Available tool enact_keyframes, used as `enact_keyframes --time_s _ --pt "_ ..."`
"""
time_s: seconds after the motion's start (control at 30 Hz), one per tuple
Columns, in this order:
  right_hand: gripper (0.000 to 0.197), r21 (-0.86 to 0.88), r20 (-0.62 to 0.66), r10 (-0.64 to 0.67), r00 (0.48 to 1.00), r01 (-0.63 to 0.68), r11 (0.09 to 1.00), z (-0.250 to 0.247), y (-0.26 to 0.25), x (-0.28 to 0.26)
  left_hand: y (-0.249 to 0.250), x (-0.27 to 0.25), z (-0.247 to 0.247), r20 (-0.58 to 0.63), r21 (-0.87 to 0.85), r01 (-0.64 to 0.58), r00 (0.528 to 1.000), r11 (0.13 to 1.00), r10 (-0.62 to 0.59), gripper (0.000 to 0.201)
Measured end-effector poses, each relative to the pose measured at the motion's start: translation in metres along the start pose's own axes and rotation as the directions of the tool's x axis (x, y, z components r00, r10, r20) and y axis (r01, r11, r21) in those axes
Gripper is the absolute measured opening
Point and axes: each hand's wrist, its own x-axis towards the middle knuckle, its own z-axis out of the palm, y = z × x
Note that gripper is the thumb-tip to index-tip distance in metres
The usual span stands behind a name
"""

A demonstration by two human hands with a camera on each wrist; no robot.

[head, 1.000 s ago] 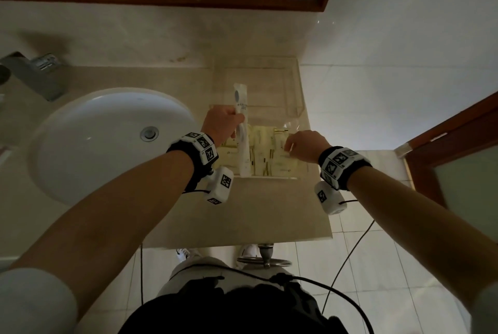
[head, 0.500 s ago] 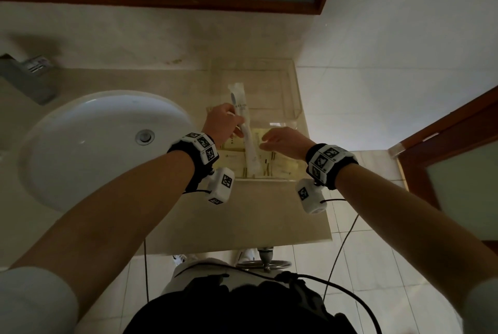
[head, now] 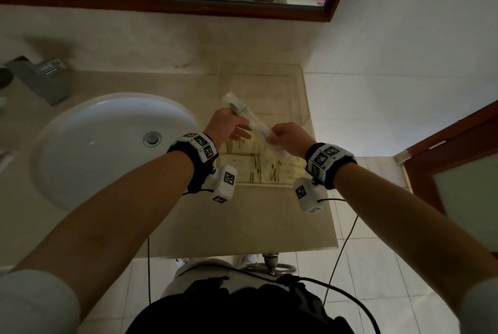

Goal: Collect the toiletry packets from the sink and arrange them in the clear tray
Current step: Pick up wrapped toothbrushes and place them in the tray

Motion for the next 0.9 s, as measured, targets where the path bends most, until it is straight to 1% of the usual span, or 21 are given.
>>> enact_keyframes --time_s 0.03,0.1,0.2,0.23,0.27,0.3,0.37,0.4,0.47,0.53,0.6,0.73,0.8,0.9 --pt "0.018 -0.049 -0.014 -0.015 1.0 0.015 0.999 -0.002 0.0 0.0 -0.001 0.001 -0.003 -0.016 0.011 0.0 1.0 1.0 0.0 0.023" --pt "0.025 -0.16 -0.027 -0.046 0.999 0.042 0.986 -0.007 0.0 0.0 -0.004 0.003 -0.008 -0.07 0.022 -0.005 0.998 1.0 0.006 0.028" --pt "0.025 -0.288 -0.027 -0.052 0.998 0.042 0.957 -0.015 0.005 -0.002 -0.007 0.008 -0.014 -0.168 0.06 -0.003 0.986 0.998 0.013 0.037" --pt "0.023 -0.322 -0.032 -0.052 0.998 0.039 0.946 -0.017 0.008 -0.002 -0.007 0.01 -0.015 -0.183 0.101 -0.007 0.983 0.995 0.026 0.041" --pt "0.021 -0.355 -0.036 -0.051 0.998 0.035 0.934 -0.018 0.01 -0.002 -0.007 0.011 -0.016 -0.182 0.18 -0.019 0.982 0.983 0.052 0.043" --pt "0.02 -0.38 -0.04 -0.047 0.998 0.028 0.924 -0.019 0.013 -0.001 -0.008 0.012 -0.016 -0.162 0.295 -0.038 0.983 0.955 0.09 0.045" --pt "0.021 -0.401 -0.051 -0.027 0.998 0.005 0.916 -0.019 0.018 0.003 -0.009 0.014 -0.013 -0.076 0.538 -0.085 0.986 0.838 0.148 0.053" --pt "0.023 -0.408 -0.06 -0.02 0.998 -0.006 0.913 -0.018 0.021 0.005 -0.009 0.015 -0.011 -0.041 0.629 -0.102 0.985 0.77 0.165 0.057" --pt "0.022 -0.431 -0.071 -0.026 0.997 -0.007 0.902 -0.017 0.025 0.009 -0.009 0.015 -0.007 -0.01 0.751 -0.126 0.979 0.648 0.203 0.06" --pt "0.022 -0.466 -0.067 -0.052 0.996 0.015 0.885 -0.015 0.027 0.013 -0.009 0.015 -0.005 0.009 0.809 -0.145 0.972 0.57 0.235 0.06" --pt "0.026 -0.484 -0.068 -0.065 0.996 0.023 0.875 -0.013 0.029 0.016 -0.01 0.016 -0.004 0.039 0.836 -0.164 0.97 0.523 0.241 0.057" --pt "0.028 -0.451 -0.115 -0.054 0.992 -0.004 0.893 -0.008 0.027 0.019 -0.012 0.02 -0.004 0.17 0.883 -0.252 0.958 0.395 0.232 0.035" --pt "0.028 -0.44 -0.143 -0.052 0.988 -0.017 0.898 -0.005 0.024 0.021 -0.014 0.024 -0.002 0.217 0.883 -0.277 0.956 0.378 0.196 0.033" --pt "0.026 -0.414 -0.203 -0.043 0.978 -0.046 0.909 -0.001 0.022 0.023 -0.016 0.029 0.001 0.267 0.881 -0.289 0.957 0.375 0.109 0.039"
